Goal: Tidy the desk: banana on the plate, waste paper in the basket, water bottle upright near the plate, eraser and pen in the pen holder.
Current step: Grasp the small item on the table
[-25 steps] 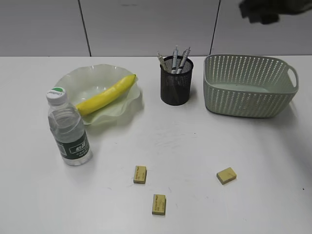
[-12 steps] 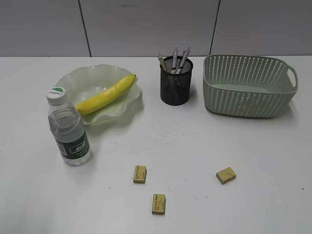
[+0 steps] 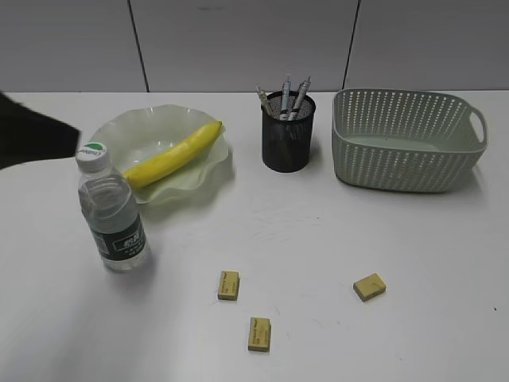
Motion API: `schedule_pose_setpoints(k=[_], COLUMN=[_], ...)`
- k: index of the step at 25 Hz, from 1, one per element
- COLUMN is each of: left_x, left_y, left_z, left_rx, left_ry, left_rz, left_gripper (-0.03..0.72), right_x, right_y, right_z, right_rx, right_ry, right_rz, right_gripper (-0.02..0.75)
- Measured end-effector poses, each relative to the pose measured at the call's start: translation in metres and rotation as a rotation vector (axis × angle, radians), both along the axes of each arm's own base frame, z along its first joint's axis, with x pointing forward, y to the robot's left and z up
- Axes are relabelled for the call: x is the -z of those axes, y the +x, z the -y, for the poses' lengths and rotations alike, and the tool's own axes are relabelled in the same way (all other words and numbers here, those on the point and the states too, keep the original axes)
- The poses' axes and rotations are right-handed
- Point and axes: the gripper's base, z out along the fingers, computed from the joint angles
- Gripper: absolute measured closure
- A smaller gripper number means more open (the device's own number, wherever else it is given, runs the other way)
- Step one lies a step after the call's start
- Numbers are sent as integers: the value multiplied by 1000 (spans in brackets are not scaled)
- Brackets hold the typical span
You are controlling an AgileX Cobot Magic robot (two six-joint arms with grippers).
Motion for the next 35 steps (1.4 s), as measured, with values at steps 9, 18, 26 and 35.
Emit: schedule_pose_setpoints(k=[9,18,26,35], left_x=[58,152,184,188], left_y=[32,57,65,67], left_z=[148,196,197,199], left_rx=[232,80,-8,-5], left_ry=[352,605,678,662], left_rz=[-115,-398,-422,-411], left_gripper=[325,167,236,461], right_x=[1,1,1,1], right_y=[7,7,7,7], right_z=[-4,-4,-4,-4], right_rx=[-8,-8,-8,-8], right_ry=[8,8,8,8], right_rz=[15,15,15,15], right_gripper=[366,366,366,368])
